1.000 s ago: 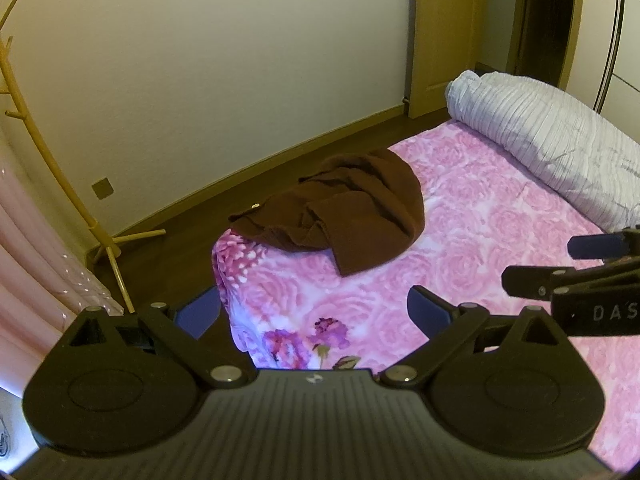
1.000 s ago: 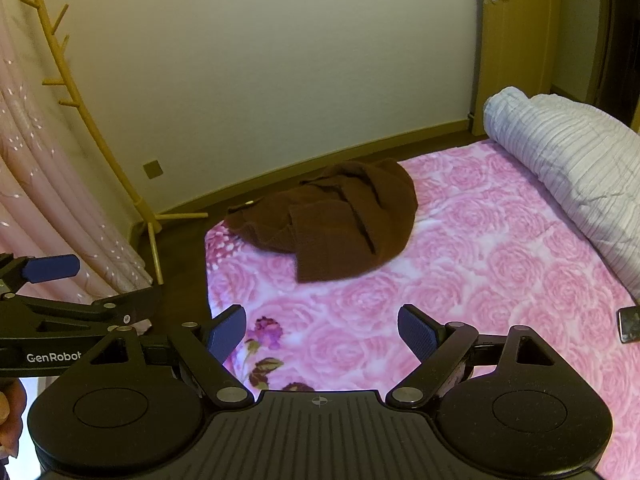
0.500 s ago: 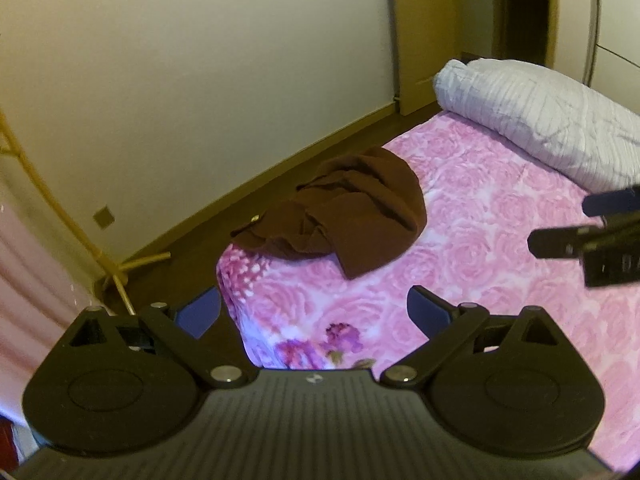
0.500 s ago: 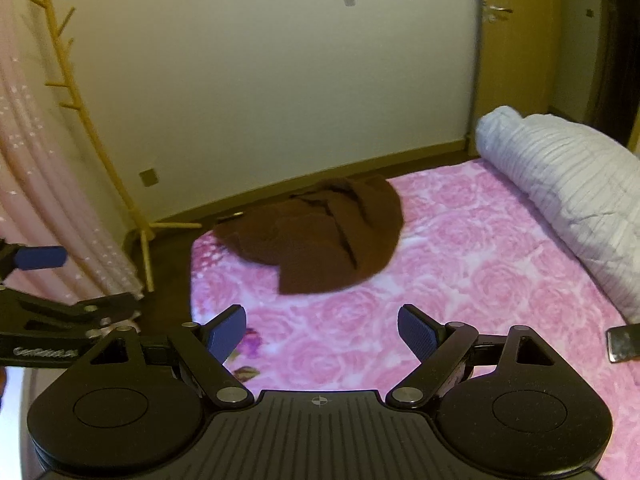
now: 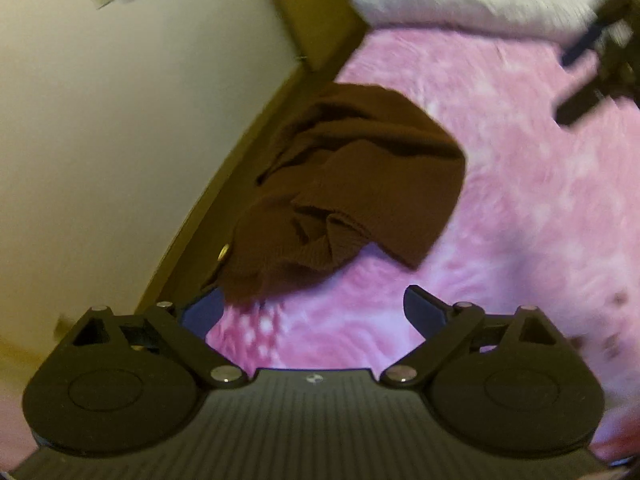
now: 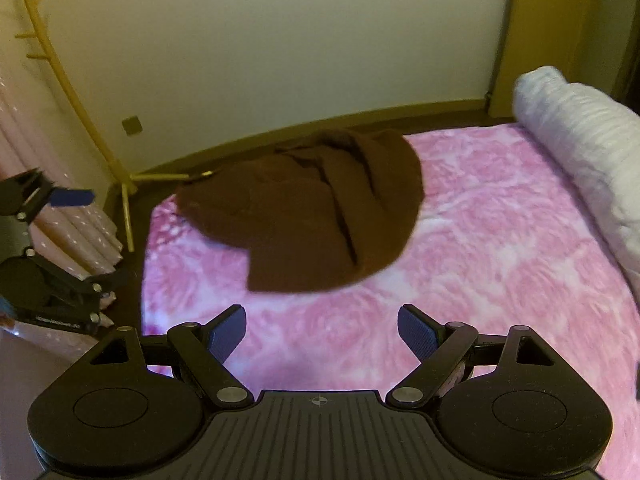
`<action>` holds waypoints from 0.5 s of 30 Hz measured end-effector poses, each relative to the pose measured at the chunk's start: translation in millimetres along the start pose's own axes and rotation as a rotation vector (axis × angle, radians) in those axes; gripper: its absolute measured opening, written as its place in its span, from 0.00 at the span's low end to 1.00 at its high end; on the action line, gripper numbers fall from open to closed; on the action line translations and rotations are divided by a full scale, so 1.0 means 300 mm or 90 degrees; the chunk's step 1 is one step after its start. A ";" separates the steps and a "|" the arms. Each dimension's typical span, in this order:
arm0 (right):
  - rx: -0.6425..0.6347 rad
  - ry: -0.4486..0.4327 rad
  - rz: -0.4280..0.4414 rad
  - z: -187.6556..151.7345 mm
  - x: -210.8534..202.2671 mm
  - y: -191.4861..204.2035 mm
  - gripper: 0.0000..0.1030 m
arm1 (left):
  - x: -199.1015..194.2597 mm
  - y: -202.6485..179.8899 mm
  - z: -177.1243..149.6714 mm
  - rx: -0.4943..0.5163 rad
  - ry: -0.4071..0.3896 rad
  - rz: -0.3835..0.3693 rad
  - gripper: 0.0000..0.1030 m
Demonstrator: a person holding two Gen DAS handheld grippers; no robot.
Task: Fold clothes
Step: 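Grasp the cardigan hem with the left gripper while the right gripper grasps another edge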
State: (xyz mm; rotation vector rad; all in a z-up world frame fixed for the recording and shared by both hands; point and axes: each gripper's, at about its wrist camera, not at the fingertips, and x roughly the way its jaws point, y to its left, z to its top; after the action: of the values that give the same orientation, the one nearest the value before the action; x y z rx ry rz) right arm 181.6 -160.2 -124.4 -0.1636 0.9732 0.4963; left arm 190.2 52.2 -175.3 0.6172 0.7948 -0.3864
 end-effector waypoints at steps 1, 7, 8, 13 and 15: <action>0.003 0.007 -0.006 0.024 0.069 -0.016 0.83 | 0.065 0.015 0.000 0.015 -0.002 -0.012 0.87; 0.056 0.018 -0.025 0.137 0.426 -0.136 0.83 | 0.367 0.097 0.029 0.035 -0.016 -0.130 0.75; 0.060 0.021 -0.027 0.154 0.477 -0.154 0.83 | 0.393 0.100 0.034 0.040 -0.017 -0.151 0.74; 0.082 0.065 -0.034 0.198 0.674 -0.216 0.37 | 0.461 0.086 0.055 0.103 -0.008 -0.221 0.36; 0.095 0.067 -0.032 0.195 0.685 -0.236 0.07 | 0.454 0.070 0.070 0.126 -0.007 -0.233 0.18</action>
State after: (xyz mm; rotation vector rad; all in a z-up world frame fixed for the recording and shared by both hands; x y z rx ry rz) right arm 353.9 -133.9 -267.0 -0.0798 1.1024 0.3697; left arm 301.0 41.8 -259.5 0.6537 0.8664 -0.8094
